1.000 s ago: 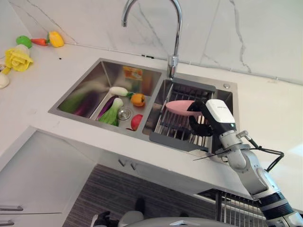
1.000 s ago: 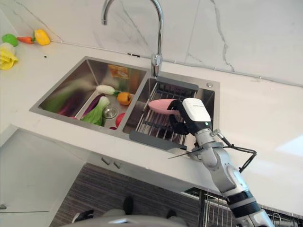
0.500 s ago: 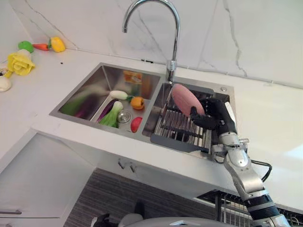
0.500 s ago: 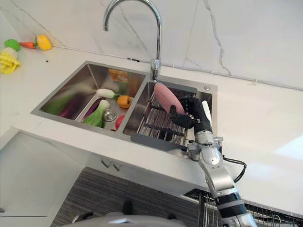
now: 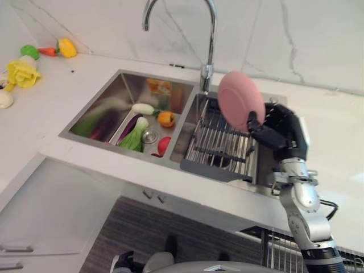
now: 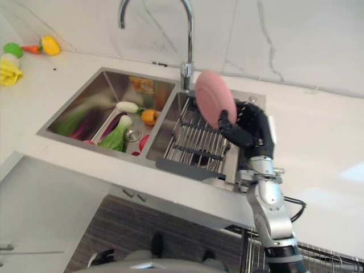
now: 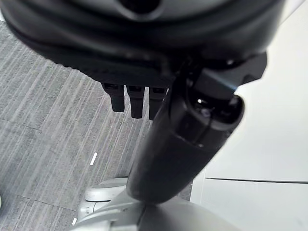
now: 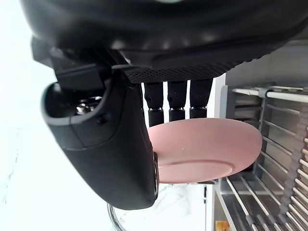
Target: Place the dishes in the dishwasher.
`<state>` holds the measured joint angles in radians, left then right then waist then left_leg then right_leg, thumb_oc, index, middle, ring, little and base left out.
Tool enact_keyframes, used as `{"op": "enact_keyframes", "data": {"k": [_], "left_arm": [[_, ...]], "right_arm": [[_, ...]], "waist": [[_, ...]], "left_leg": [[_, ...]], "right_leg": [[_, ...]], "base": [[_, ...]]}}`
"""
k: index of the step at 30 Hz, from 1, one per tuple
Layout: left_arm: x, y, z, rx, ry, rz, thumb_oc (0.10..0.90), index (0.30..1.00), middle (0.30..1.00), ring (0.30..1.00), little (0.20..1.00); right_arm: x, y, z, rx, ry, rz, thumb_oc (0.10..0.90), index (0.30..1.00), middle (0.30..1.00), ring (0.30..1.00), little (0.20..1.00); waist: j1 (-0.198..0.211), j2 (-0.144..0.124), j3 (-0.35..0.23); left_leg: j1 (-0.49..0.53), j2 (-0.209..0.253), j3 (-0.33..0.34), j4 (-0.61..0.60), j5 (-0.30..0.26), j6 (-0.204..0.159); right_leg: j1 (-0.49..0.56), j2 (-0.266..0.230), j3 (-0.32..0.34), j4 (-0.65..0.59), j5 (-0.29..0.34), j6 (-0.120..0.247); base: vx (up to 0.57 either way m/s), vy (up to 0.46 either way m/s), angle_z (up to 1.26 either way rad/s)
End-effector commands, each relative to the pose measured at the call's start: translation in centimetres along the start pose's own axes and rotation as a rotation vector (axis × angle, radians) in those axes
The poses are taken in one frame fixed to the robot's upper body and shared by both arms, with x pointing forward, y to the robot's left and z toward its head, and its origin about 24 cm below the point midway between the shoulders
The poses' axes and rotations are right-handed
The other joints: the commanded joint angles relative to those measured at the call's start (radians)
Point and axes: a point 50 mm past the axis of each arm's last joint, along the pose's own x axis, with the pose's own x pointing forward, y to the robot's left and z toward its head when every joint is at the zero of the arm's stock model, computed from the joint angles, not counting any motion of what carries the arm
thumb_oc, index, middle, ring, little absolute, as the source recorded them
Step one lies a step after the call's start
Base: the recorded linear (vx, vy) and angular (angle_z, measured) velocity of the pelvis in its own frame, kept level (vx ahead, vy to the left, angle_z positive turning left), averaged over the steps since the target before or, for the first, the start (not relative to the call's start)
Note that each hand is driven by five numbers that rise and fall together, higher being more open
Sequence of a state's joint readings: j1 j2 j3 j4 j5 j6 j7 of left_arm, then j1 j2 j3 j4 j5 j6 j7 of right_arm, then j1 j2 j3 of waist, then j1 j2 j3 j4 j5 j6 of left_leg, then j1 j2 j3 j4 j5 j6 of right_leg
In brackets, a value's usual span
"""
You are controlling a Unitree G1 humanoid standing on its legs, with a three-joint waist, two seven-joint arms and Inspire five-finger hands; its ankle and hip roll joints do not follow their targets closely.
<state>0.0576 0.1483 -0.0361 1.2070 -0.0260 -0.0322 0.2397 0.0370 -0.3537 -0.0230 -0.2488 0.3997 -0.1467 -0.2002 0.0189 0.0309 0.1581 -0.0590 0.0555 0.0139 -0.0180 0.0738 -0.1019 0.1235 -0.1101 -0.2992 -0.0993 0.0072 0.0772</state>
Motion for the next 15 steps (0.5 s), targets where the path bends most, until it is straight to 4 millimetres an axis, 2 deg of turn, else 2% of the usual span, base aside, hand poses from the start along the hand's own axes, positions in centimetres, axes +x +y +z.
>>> {"op": "enact_keyframes", "data": {"k": [1,3,4,5,7,8,9,10,11,12,13,14,15], "left_arm": [[0.6,1.8,2.6,-0.04,-0.075,0.093,0.8,0.9,0.9,0.9,0.9],[0.7,2.0,2.6,-0.064,-0.072,0.108,0.8,0.9,0.9,0.9,0.9],[0.6,1.6,2.9,-0.048,-0.076,0.092,0.8,0.9,0.9,0.9,0.9],[0.6,1.4,3.0,-0.043,-0.078,0.081,0.8,0.9,0.9,0.9,0.9],[0.6,0.8,3.3,0.01,-0.094,0.049,0.8,0.9,0.9,0.9,0.9],[0.6,0.6,3.6,0.044,-0.107,0.037,0.8,0.9,0.9,0.9,0.9],[0.7,0.9,3.8,0.077,-0.119,0.038,0.8,0.9,0.9,0.9,0.9],[0.7,1.0,3.8,0.077,-0.12,0.039,0.8,0.9,0.9,0.9,0.9],[0.8,1.6,3.7,0.096,-0.125,0.053,0.8,0.9,0.9,0.9,0.9],[0.8,1.6,3.8,0.096,-0.126,0.054,0.8,0.9,0.9,0.9,0.9],[0.8,2.0,3.5,0.096,-0.122,0.062,0.8,0.9,0.9,0.9,0.9],[0.8,2.0,3.3,0.09,-0.116,0.066,0.8,0.9,0.9,0.9,0.9],[0.8,2.1,3.2,0.094,-0.113,0.065,0.8,0.9,0.9,0.9,0.9]], "right_arm": [[2.0,2.3,7.1,0.135,-0.406,0.083,0.4,0.3,0.3,0.3,0.3],[2.1,2.3,7.6,0.115,-0.425,0.104,0.4,0.3,0.3,0.3,0.3],[2.1,1.5,8.1,0.081,-0.449,0.072,0.4,0.3,0.3,0.3,0.3],[2.0,1.0,8.5,0.069,-0.464,0.05,0.4,0.3,0.3,0.3,0.3],[1.4,0.1,9.2,0.034,-0.509,-0.01,0.4,0.3,0.3,0.3,0.3],[1.0,-0.3,9.7,0.008,-0.539,-0.045,0.4,0.3,0.3,0.3,0.3],[1.0,-0.2,10.1,-0.007,-0.572,-0.066,0.4,0.3,0.3,0.3,0.3],[1.0,-0.2,10.1,-0.007,-0.573,-0.067,0.4,0.3,0.3,0.3,0.3],[1.1,0.3,10.5,-0.021,-0.611,-0.066,0.4,0.3,0.3,0.3,0.3],[1.1,0.4,10.6,-0.021,-0.612,-0.066,0.4,0.3,0.3,0.3,0.3],[1.3,0.6,10.8,-0.062,-0.631,-0.063,0.4,0.3,0.3,0.3,0.3],[1.5,0.6,10.8,-0.085,-0.636,-0.072,0.4,0.3,0.3,0.3,0.3],[1.5,0.4,11.0,-0.138,-0.648,-0.089,0.4,0.3,0.3,0.3,0.3]], "waist": [[0.019,-0.06,0.013],[0.008,-0.064,0.012],[-0.012,-0.053,0.005],[-0.031,-0.051,0.003],[-0.054,-0.055,-0.006],[-0.072,-0.067,-0.003],[-0.09,-0.081,0.018],[-0.082,-0.083,0.02],[-0.082,-0.098,0.049],[-0.075,-0.098,0.05],[-0.068,-0.095,0.068],[-0.053,-0.084,0.084],[-0.048,-0.076,0.091]], "left_leg": [[0.028,0.027,-0.28,0.168,-0.066,-0.081],[0.083,0.029,-0.356,0.195,-0.13,-0.067],[0.11,0.033,-0.375,0.143,-0.158,-0.042],[0.126,0.027,-0.366,0.12,-0.188,-0.024],[0.161,0.009,-0.301,0.067,-0.199,0.018],[0.165,-0.013,-0.271,0.05,-0.194,0.037],[0.171,-0.035,-0.211,0.067,-0.231,0.056],[0.171,-0.036,-0.202,0.072,-0.235,0.057],[0.147,-0.052,-0.139,0.134,-0.256,0.072],[0.143,-0.052,-0.132,0.143,-0.262,0.073],[0.142,-0.047,-0.092,0.155,-0.267,0.081],[0.144,-0.033,-0.054,0.149,-0.26,0.086],[0.128,-0.029,-0.032,0.119,-0.219,0.091]], "right_leg": [[-0.044,-0.105,0.16,0.017,-0.003,0.054],[-0.072,-0.109,0.234,0.024,0.017,0.061],[-0.087,-0.109,0.268,0.029,0.028,0.069],[-0.098,-0.117,0.288,0.034,0.037,0.074],[-0.129,-0.148,0.326,0.048,0.063,0.1],[-0.174,-0.172,0.364,0.06,0.102,0.119],[-0.224,-0.176,0.419,0.055,0.146,0.137],[-0.228,-0.175,0.429,0.055,0.148,0.138],[-0.278,-0.159,0.425,0.046,0.17,0.149],[-0.282,-0.157,0.433,0.047,0.171,0.15],[-0.311,-0.146,0.393,0.063,0.173,0.151],[-0.346,-0.136,0.301,0.11,0.153,0.147],[-0.35,-0.144,0.251,0.165,0.123,0.137]], "base": [[-0.07,0.112,-0.48],[-0.05,0.192,-1.48],[-0.03,0.272,-1.86],[-0.03,0.337,-1.18],[-0.12,0.39,-0.34],[-0.27,0.477,-0.43],[-0.23,0.346,-0.87],[-0.31,0.283,-1.8],[-0.2,0.098,-1.67],[-0.28,0.139,-1.61],[-0.21,0.122,-1.14],[-0.42,0.177,-1.55],[-0.44,0.171,-1.77]]}}
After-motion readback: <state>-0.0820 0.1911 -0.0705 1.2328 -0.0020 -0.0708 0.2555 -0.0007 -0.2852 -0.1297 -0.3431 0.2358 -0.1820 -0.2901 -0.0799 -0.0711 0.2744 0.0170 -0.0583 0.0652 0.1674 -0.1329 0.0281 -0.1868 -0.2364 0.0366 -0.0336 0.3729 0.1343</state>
